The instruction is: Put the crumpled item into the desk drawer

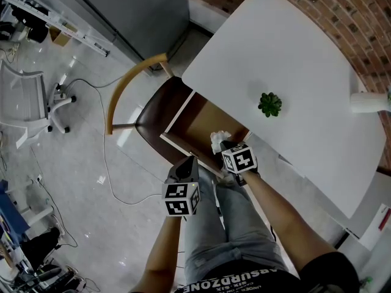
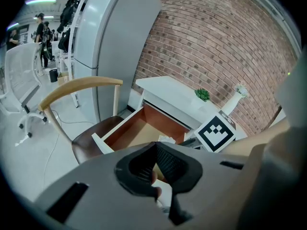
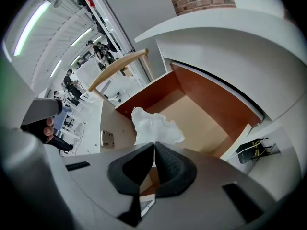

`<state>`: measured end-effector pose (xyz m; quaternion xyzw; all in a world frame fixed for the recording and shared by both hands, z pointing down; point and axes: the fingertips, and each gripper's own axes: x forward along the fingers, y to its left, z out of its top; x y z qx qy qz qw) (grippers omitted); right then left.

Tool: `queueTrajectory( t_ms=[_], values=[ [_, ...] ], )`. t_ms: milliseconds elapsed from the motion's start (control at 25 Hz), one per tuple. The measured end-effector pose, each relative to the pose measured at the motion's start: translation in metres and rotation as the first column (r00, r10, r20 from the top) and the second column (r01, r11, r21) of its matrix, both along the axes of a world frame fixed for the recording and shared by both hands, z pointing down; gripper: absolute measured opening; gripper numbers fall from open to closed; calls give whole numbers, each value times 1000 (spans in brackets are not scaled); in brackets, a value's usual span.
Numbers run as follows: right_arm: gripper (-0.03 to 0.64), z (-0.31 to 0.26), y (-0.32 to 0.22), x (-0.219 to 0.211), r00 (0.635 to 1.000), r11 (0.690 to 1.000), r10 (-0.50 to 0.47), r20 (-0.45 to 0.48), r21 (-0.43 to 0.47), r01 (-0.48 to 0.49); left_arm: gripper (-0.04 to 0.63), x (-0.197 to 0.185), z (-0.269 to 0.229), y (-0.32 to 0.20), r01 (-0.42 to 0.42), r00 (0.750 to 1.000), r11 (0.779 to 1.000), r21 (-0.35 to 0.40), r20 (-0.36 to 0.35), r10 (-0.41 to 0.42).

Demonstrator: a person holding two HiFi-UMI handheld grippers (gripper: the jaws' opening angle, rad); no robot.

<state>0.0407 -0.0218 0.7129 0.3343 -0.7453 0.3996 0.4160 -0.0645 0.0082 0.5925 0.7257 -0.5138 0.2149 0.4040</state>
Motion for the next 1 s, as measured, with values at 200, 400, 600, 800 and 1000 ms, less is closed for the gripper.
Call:
queueTrajectory(
  t_ms=[200, 400, 600, 800, 1000],
  values=[
    [0, 6, -4, -3, 1000, 1000, 1, 4, -17, -1, 6, -2, 2, -5, -3, 1000, 1000, -3, 4, 3],
    [0, 10, -6, -7, 1000, 1000, -12, 2, -27, 12, 6, -2, 2, -12, -12, 1000, 1000, -5, 6, 12],
    [0, 19, -9, -9, 1000, 999, -27, -10, -34, 27, 6, 0, 5, -17, -23, 1000, 1000, -8, 10, 23],
    [0, 26, -9, -11, 996, 997, -77, -42, -29, 76, 6, 1, 9, -20, -32, 999, 999, -16, 10, 33],
    [0, 33, -8, -14, 992, 994, -108, -61, -36, 106, 6, -1, 11, -22, -40, 999, 999, -23, 9, 41]
  ],
)
